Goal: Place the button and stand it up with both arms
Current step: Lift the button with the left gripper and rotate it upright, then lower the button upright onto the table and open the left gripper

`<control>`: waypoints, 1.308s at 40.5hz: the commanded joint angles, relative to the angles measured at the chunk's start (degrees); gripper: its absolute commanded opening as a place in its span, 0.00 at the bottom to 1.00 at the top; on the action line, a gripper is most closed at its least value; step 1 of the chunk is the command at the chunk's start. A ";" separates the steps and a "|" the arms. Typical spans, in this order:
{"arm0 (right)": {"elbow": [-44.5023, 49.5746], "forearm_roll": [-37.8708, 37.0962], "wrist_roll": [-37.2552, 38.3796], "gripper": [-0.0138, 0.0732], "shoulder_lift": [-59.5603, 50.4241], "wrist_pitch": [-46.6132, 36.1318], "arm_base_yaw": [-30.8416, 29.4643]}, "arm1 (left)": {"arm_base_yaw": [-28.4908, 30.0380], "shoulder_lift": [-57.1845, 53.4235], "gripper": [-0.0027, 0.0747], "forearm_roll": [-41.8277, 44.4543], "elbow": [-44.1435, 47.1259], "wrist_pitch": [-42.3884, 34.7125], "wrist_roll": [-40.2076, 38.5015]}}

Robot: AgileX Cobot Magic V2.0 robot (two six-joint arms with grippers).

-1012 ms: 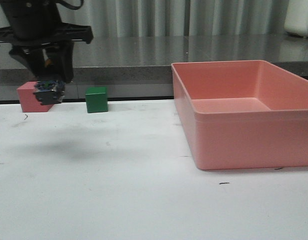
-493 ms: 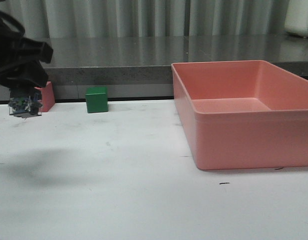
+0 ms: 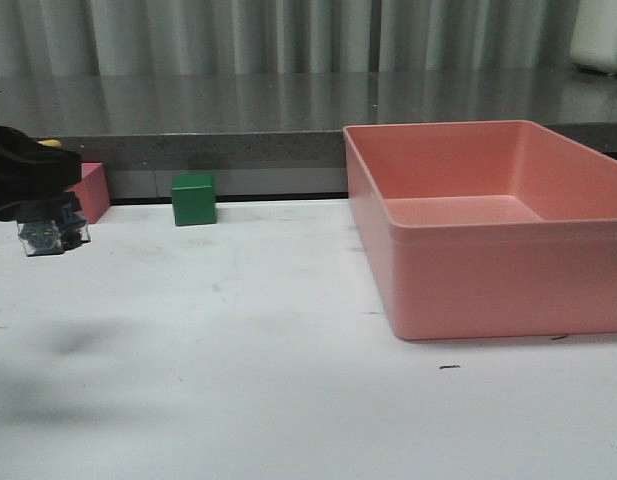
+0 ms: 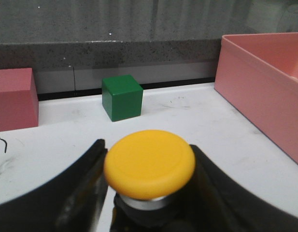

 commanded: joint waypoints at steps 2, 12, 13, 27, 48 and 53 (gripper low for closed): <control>-1.37 1.55 -0.29 0.73 0.07 -3.27 -0.42 | 0.03 3.98 0.32 -0.37 -0.73 -13.87 1.37; -1.37 1.55 -0.29 0.73 0.07 -3.27 -0.42 | 0.03 14.64 0.32 -0.37 -1.99 -23.66 1.37; -1.37 1.55 -0.29 0.73 0.07 -3.27 -0.42 | 0.03 15.35 0.32 -0.37 -2.28 -23.66 1.37; -1.37 1.55 -0.29 0.73 0.07 -3.27 -0.42 | 0.03 18.30 0.33 -0.26 -2.56 -23.66 1.37; -1.37 1.55 -0.29 0.73 0.07 -3.27 -0.42 | 0.03 18.18 0.74 2.12 -1.75 -23.66 1.37; -1.37 1.55 -0.29 0.73 0.07 -3.27 -0.42 | 0.03 16.51 0.74 2.12 -0.53 -23.66 1.37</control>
